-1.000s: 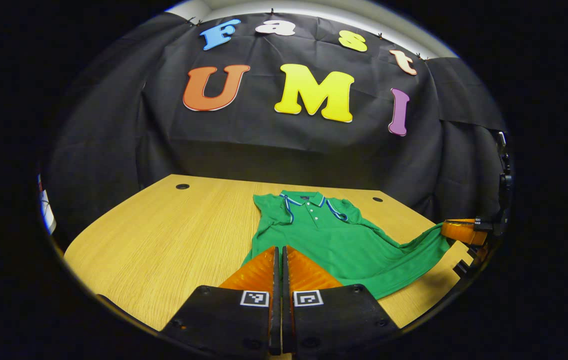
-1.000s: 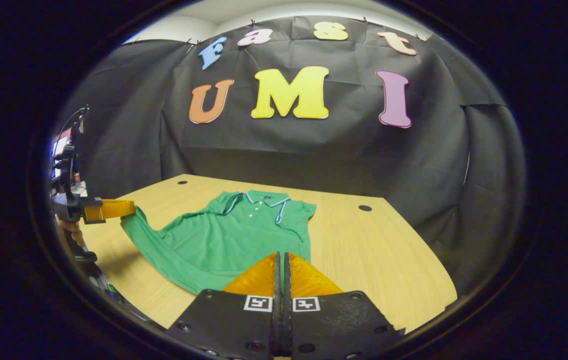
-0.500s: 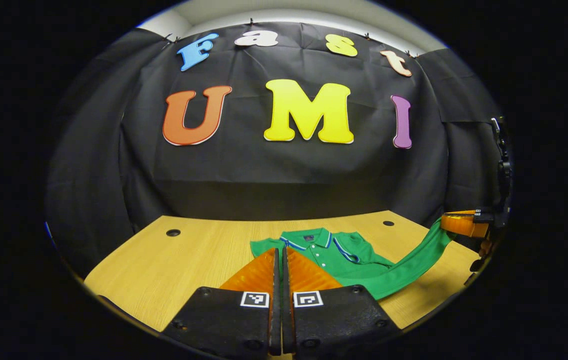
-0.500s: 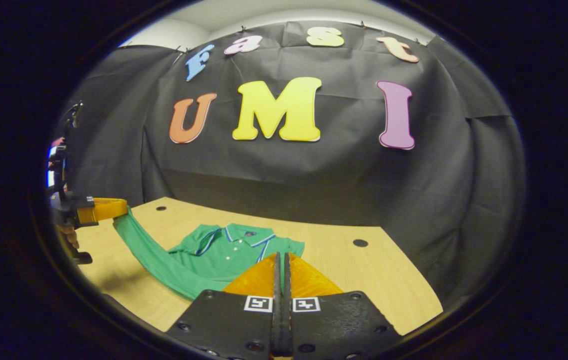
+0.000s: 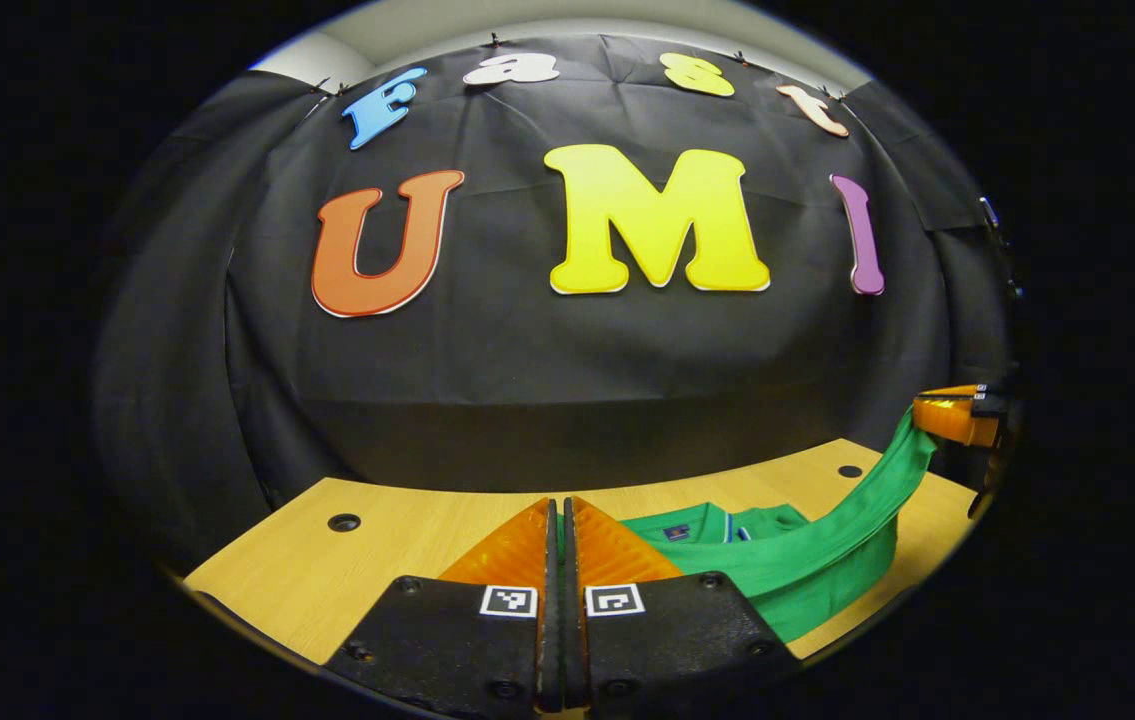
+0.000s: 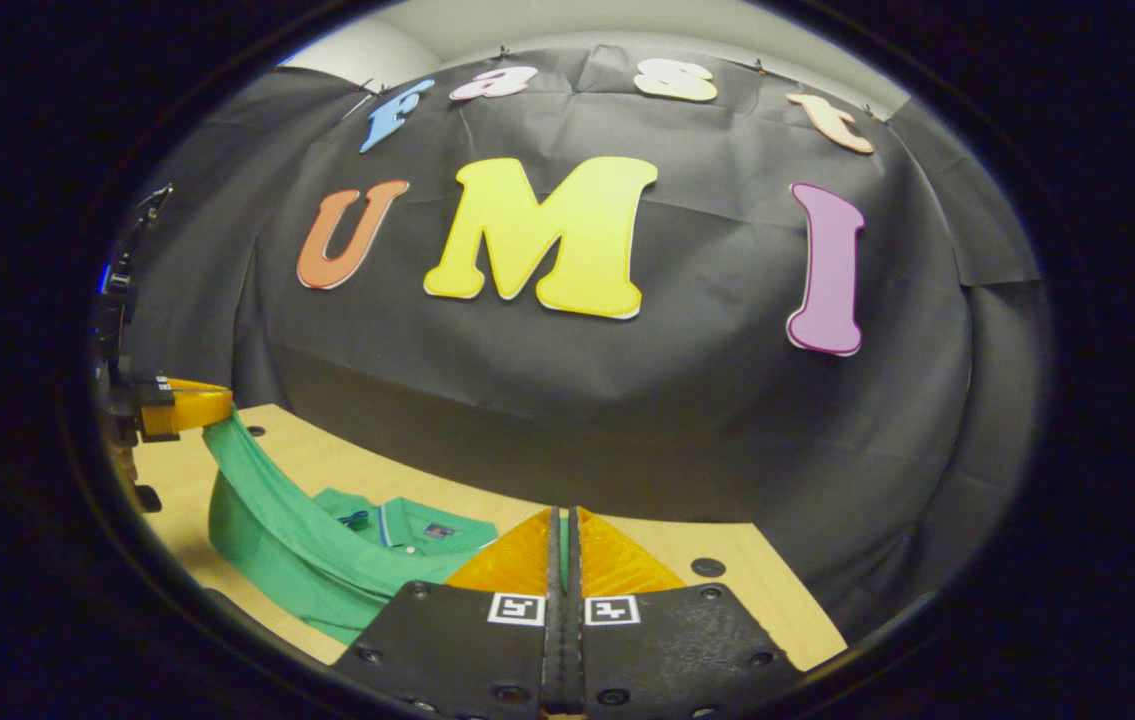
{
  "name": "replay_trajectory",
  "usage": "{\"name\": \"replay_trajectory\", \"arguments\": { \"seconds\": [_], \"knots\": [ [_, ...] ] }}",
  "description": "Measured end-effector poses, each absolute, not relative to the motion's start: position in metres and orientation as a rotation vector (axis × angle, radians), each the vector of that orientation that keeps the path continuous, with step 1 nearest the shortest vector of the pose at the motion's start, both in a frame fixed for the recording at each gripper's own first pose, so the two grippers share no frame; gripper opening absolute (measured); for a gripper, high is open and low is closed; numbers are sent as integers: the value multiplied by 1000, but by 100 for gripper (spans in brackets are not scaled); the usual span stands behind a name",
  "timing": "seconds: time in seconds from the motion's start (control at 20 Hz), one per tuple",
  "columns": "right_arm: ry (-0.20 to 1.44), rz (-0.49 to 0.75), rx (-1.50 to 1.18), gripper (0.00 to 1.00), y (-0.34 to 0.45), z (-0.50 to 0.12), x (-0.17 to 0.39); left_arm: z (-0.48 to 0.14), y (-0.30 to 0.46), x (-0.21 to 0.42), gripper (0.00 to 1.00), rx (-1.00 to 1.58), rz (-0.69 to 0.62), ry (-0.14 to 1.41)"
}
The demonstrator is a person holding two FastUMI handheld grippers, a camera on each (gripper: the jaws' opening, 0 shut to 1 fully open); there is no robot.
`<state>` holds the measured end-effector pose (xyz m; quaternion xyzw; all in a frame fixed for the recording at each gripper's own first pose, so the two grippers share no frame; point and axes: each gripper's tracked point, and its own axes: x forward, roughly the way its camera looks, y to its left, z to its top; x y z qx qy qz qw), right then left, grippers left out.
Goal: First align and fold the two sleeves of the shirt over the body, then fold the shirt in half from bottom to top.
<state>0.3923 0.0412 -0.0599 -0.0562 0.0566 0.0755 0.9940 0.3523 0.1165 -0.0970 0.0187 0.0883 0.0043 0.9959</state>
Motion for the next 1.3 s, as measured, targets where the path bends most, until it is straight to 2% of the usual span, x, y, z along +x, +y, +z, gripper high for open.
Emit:
{"name": "replay_trajectory", "arguments": {
  "seconds": [0.45,0.85,0.9,0.95,1.0,1.1,1.15,1.2,1.3],
  "knots": [
    [192,133,-185,0,60,-125,518,-167,146,457,4,41,42,245],
    [275,92,-247,0,63,-187,561,-227,126,501,4,77,-29,324],
    [266,98,-259,4,65,-189,563,-231,123,500,8,74,-38,337],
    [253,100,-277,15,67,-189,566,-230,124,499,17,65,-27,335],
    [251,96,-296,43,68,-187,568,-229,126,497,42,56,-14,334],
    [264,59,-323,98,60,-186,559,-222,128,489,80,32,-4,341],
    [271,49,-312,98,59,-181,556,-220,133,485,92,16,8,342],
    [282,53,-283,95,58,-177,551,-216,134,478,98,-3,15,349],
    [289,47,-214,95,54,-158,537,-202,136,461,99,-25,23,335]
  ]
}}
